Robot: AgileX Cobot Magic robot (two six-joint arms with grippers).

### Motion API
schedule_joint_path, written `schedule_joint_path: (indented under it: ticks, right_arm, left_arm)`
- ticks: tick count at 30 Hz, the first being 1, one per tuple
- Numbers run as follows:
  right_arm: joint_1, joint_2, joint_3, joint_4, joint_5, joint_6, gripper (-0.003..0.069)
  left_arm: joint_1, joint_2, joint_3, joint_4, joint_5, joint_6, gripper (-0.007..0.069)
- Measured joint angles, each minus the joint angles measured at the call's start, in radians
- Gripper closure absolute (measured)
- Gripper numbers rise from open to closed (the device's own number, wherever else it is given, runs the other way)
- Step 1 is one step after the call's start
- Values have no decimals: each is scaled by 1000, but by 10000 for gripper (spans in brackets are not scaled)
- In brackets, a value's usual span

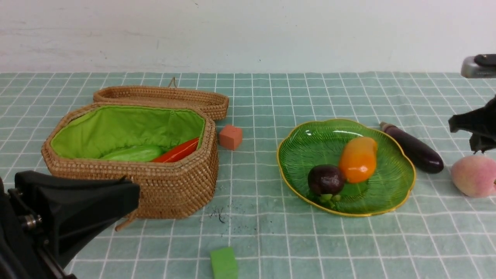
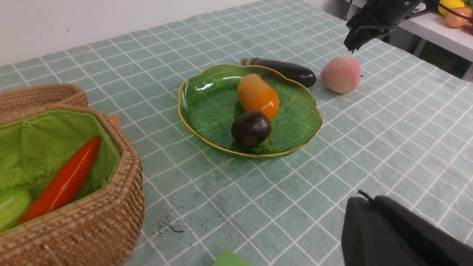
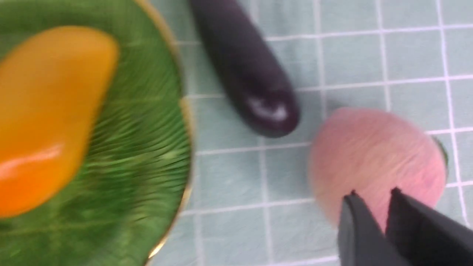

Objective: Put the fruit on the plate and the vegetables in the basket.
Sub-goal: Grab a peach with your right arm and put it on the plate on the right

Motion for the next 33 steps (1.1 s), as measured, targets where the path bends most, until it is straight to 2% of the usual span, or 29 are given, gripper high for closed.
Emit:
schedule_joint_path:
  ticks: [2, 4, 5, 6, 8, 11, 16, 21, 33]
  right_arm:
    - [-18, 22, 0, -1, -15, -24, 344]
    - [-29, 34, 0, -1, -16, -40, 187]
    - [-30, 35, 0, -1, -16, -40, 171]
    - [-34, 41, 0, -1, -15, -47, 74]
    - [-35, 58, 0, -1, -17, -67, 5]
    - [-35, 100, -1, 4, -27, -111, -13]
    - [-29, 156, -12, 114, -77, -200, 9]
    - [-32, 160, -15, 148, -85, -239, 20]
    - [-34, 148, -18, 163, -26, -251, 26]
  left_arm:
    - [0, 0, 0, 0, 2, 0, 631]
    - [0, 0, 0, 0, 6, 0, 631]
    - [0, 0, 0, 0, 6, 0, 631]
    - [0, 0, 0, 0, 6, 0, 631]
    - [0, 0, 0, 0, 7, 0, 631]
    - [0, 0, 0, 0, 7, 0, 631]
    - [0, 0, 0, 0, 9, 0, 631]
    - [0, 0, 0, 0, 10, 0, 631]
    - [0, 0, 0, 0, 10, 0, 631]
